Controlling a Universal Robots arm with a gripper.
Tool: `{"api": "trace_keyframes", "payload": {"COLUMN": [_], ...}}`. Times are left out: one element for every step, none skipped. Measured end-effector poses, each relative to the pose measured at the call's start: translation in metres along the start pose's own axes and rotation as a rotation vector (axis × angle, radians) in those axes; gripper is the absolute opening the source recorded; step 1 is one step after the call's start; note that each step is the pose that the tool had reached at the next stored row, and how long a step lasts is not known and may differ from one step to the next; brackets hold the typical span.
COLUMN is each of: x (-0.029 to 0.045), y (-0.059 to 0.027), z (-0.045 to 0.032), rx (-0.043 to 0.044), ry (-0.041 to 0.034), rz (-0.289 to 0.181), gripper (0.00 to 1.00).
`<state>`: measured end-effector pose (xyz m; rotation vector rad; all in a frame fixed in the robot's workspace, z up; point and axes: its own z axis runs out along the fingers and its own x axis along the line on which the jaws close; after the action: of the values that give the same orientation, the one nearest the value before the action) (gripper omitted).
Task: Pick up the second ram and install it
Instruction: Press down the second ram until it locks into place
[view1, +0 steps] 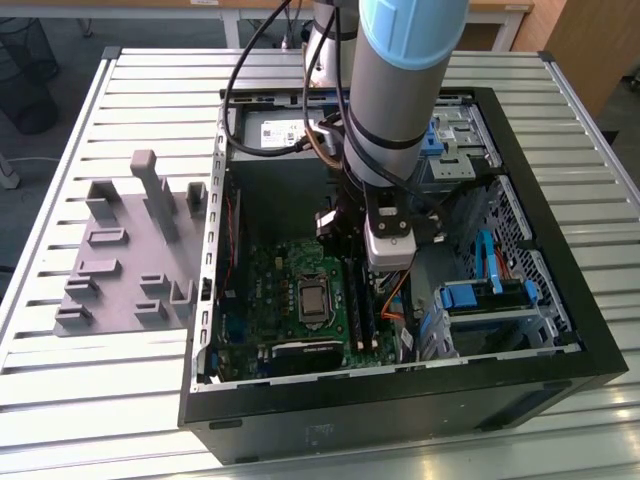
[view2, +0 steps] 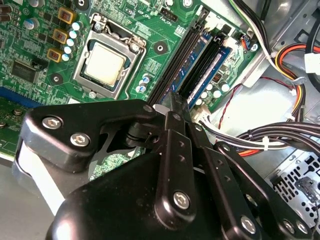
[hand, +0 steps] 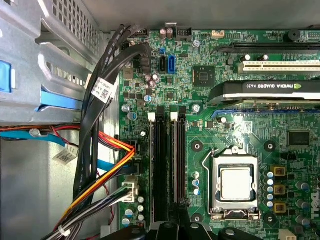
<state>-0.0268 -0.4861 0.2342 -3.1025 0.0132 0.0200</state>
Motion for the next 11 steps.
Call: {"api": "trace_keyframes", "payload": {"x": [0.0, 0.0001, 0.0001, 0.0001, 0.0001, 0.0001, 0.0001, 0.0001, 0.0001, 0.0001, 0.0001], "y": [-0.0001, -0.0003, -0.0005, -0.0007, -0.001, -0.0013, -0.0015, -0.0017, -0.0019, -0.002, -0.0021], "z": [0.0005, 0.001, 0.0015, 0.0022, 0.003, 0.0038, 0.0045, 0.0052, 0.0059, 0.0066, 0.0073], "rx": [0.0029, 0.0043, 0.0044, 0.0043, 0.0043, 0.0044, 0.0044, 0.0044, 0.0044, 0.0044, 0.0044], "ry": [0.0, 0.0001, 0.0, -0.0001, 0.0, 0.0, 0.0, -0.0001, 0.0, 0.0, 0.0], "rz": [0.0, 0.0, 0.0, 0.0, 0.0, 0.0, 0.0, 0.0, 0.0, 0.0, 0.0], "gripper": [0.11, 0.11, 0.11, 0.11, 0.11, 0.11, 0.11, 0.11, 0.11, 0.11, 0.11]}}
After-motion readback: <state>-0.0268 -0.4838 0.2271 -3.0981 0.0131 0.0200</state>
